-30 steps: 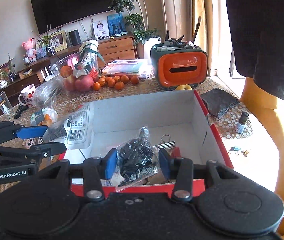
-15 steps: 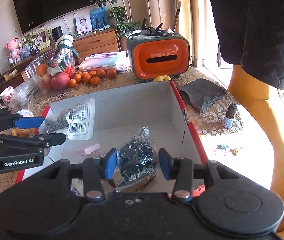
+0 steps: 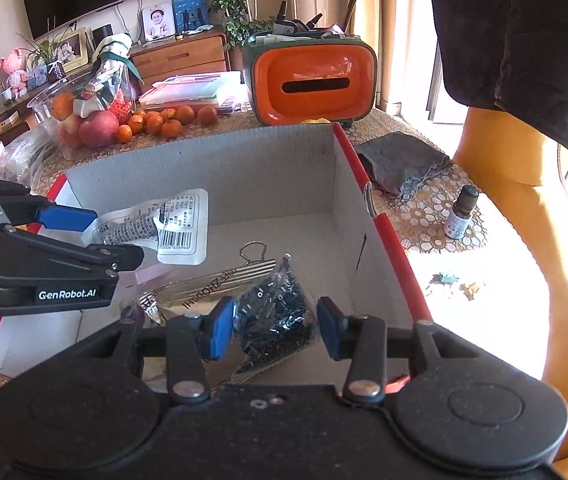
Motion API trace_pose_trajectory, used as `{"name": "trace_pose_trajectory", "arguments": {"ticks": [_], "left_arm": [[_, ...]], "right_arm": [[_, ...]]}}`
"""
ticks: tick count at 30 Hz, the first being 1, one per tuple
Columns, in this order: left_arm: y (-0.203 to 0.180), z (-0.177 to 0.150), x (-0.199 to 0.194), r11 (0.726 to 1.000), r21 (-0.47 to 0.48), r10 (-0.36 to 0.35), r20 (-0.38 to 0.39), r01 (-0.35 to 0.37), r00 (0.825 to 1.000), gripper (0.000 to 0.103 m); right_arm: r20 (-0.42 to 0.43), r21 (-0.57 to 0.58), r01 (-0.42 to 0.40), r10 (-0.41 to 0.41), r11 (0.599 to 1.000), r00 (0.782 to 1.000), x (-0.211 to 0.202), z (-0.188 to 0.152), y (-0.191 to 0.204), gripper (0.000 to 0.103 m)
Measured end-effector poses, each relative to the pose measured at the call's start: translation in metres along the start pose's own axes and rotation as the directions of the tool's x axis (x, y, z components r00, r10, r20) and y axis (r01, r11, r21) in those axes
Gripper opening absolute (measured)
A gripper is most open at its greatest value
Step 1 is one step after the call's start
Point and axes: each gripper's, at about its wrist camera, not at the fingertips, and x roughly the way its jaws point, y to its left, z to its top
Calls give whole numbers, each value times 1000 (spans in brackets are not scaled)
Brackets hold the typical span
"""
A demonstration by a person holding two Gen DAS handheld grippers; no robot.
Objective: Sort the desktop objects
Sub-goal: 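Open both tools to drop the sachet and bead packet into the box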
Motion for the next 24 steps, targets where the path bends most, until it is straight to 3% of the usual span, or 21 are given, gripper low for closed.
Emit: {"name": "trace_pose_trajectory", "arguments": {"ticks": [18, 24], "left_arm": [[-7, -4, 15, 999, -7, -48, -67, 48, 997, 54], [-3, -6, 8, 998, -25, -55, -65, 53, 996, 58]], "right_arm": [[-10, -29, 21, -22, 999, 1000, 7, -3, 3, 47], [-2, -17, 0, 0, 1000, 1000, 3, -3, 2, 53]]}}
